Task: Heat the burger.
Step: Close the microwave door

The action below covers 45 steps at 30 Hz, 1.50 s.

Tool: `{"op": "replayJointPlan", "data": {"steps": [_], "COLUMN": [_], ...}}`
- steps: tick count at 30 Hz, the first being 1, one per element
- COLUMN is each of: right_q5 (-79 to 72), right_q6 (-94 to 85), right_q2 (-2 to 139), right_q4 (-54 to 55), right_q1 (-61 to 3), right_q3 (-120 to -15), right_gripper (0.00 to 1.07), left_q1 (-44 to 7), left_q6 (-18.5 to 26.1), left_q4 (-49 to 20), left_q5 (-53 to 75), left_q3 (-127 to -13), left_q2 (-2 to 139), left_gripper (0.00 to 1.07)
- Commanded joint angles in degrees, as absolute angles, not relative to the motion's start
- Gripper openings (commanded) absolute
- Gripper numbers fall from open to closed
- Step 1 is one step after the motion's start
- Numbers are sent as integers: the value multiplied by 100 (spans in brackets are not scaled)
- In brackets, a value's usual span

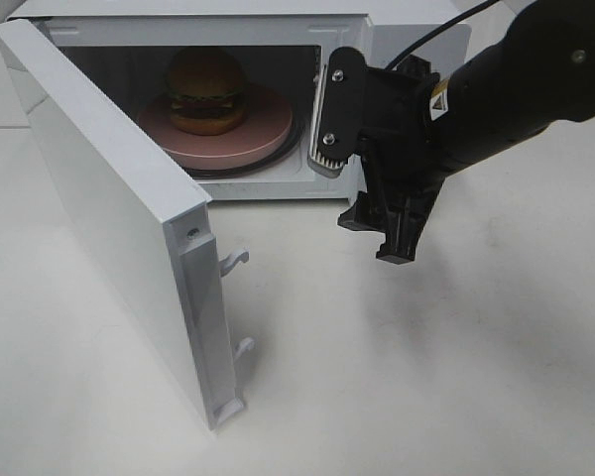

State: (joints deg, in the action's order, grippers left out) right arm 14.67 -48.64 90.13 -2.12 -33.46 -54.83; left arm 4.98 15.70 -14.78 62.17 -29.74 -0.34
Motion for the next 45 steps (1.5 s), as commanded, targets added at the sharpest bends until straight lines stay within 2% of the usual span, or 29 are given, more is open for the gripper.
{"op": "replayJointPlan", "data": {"steps": [1, 8, 18, 35, 45], "right_q5": [1530, 2074, 3988, 5672, 5993], "right_q6": [-3850, -2418, -808, -178, 0], "right_q2": [8571, 8062, 7191, 5741, 5053], "right_q4": [-201, -201, -218, -223, -275], "right_q1": [-3358, -3358, -3358, -3358, -3358], "right_q3": [-5208, -5059, -5036, -5036, -5036], "right_gripper": [73, 74, 76, 76, 76], "left_q1": [487, 487, 487, 487, 487], "left_q6": [1576, 1576, 1576, 1576, 1576], "left_q4": [-1513, -1513, -1513, -1513, -1513], "left_q5": [6176, 6176, 6176, 6176, 6176], "left_q3": [-2968, -2968, -2968, -2968, -2968], "left_q2": [-40, -40, -40, -40, -40], "left_gripper": [100, 100, 100, 100, 100]}}
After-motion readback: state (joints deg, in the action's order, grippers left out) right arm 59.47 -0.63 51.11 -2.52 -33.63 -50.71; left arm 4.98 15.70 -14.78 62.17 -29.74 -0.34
